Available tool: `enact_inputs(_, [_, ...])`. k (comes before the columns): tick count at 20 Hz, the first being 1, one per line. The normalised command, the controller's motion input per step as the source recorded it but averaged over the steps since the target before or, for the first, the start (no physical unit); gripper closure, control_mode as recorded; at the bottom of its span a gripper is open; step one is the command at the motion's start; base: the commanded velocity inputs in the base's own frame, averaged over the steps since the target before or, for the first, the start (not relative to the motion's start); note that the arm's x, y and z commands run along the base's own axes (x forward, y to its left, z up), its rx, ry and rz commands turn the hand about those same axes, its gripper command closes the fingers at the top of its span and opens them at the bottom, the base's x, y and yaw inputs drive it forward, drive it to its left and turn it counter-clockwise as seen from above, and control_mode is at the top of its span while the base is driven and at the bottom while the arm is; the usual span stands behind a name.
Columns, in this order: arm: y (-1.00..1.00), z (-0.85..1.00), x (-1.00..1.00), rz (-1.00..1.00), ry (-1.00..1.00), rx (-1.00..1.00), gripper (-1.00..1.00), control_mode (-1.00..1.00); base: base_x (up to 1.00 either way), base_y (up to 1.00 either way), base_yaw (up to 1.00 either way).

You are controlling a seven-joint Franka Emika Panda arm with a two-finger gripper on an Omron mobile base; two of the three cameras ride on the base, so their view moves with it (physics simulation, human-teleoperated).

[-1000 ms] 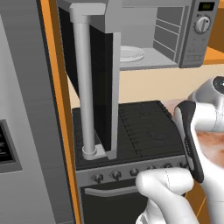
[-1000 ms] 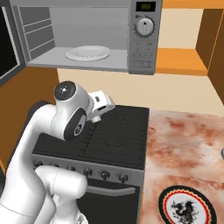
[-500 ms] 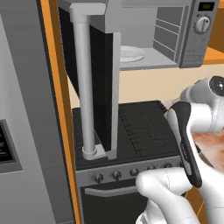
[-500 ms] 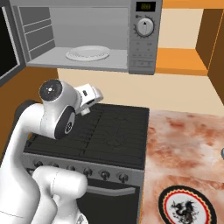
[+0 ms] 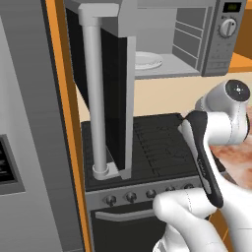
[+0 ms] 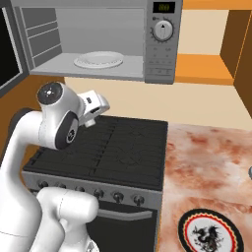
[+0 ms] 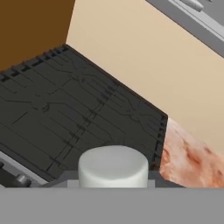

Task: Pick the marshmallow from the counter and place it in the microwave. Then turn on the microwave.

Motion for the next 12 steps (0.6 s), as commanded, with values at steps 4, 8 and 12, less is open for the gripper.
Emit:
enact_inputs(4, [0.17, 0.24, 0.00, 0.00, 0.03, 0.00, 1.00, -1.00, 0.00, 0.00, 0.00])
enact_inputs(8, [0.20, 0.28, 0.00, 0.00, -0.01, 0.00, 1.00, -1.00, 0.00, 0.00, 0.00])
enact_inputs(12, [0.18, 0.27, 0.01, 0.00, -0.08, 0.00, 1.00, -1.00, 0.00, 0.00, 0.00])
